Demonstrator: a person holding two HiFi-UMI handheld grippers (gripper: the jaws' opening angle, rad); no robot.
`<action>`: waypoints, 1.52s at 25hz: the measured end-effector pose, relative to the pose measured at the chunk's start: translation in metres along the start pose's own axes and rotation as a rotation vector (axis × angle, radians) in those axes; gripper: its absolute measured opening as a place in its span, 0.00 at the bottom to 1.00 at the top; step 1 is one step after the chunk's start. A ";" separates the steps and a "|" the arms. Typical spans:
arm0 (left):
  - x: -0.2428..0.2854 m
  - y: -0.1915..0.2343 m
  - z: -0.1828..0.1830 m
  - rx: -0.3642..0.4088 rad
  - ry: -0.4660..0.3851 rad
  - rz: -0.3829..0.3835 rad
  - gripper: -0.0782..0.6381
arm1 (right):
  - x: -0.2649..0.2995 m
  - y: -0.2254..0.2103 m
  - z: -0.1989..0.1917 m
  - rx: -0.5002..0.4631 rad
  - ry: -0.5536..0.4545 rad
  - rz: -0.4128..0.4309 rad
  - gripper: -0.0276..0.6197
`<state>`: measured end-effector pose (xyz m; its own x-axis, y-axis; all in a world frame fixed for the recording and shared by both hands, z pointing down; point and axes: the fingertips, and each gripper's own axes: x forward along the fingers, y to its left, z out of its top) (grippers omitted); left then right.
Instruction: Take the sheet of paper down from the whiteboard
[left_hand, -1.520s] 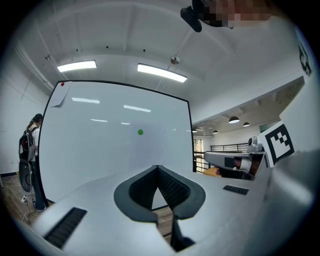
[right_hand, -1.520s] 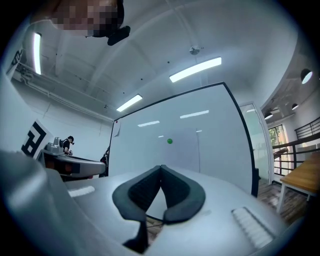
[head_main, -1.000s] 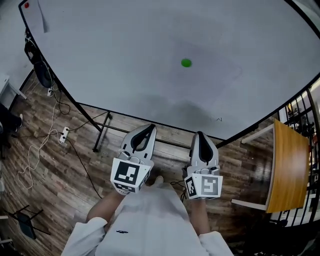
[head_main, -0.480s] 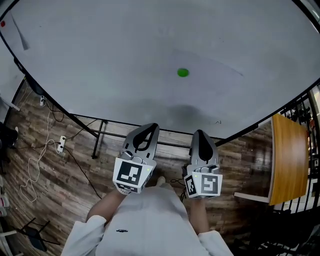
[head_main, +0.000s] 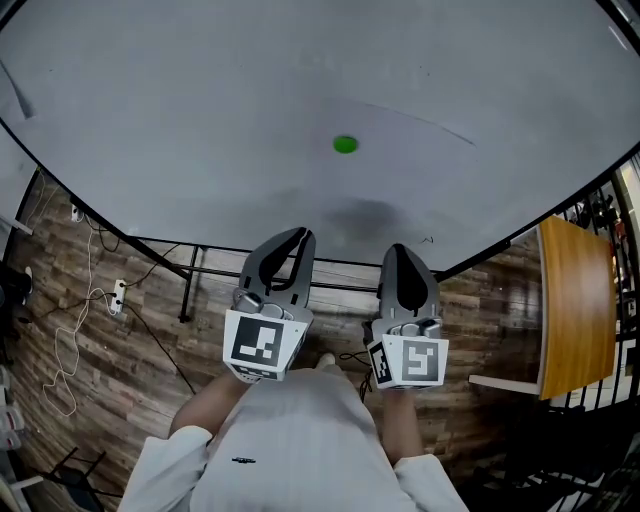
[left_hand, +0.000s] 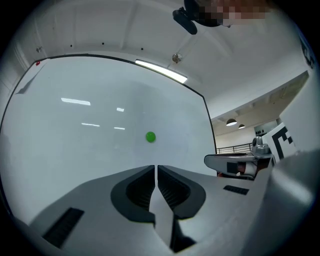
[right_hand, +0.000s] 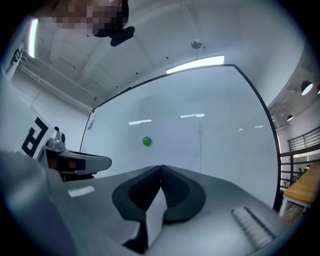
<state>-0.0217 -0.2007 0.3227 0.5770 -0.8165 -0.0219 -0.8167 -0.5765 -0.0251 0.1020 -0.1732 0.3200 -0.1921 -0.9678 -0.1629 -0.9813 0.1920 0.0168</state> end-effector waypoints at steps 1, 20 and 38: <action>0.003 -0.002 0.002 0.000 -0.003 0.000 0.12 | 0.002 -0.004 0.005 -0.007 -0.006 0.003 0.05; 0.049 -0.012 0.016 -0.007 -0.011 -0.028 0.12 | 0.064 -0.085 0.086 -0.105 -0.081 0.061 0.23; 0.060 -0.015 0.024 -0.002 -0.022 -0.009 0.12 | 0.084 -0.090 0.083 -0.125 -0.048 0.102 0.19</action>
<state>0.0253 -0.2398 0.2980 0.5847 -0.8101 -0.0432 -0.8112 -0.5843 -0.0232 0.1750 -0.2581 0.2225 -0.2927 -0.9347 -0.2014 -0.9516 0.2640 0.1576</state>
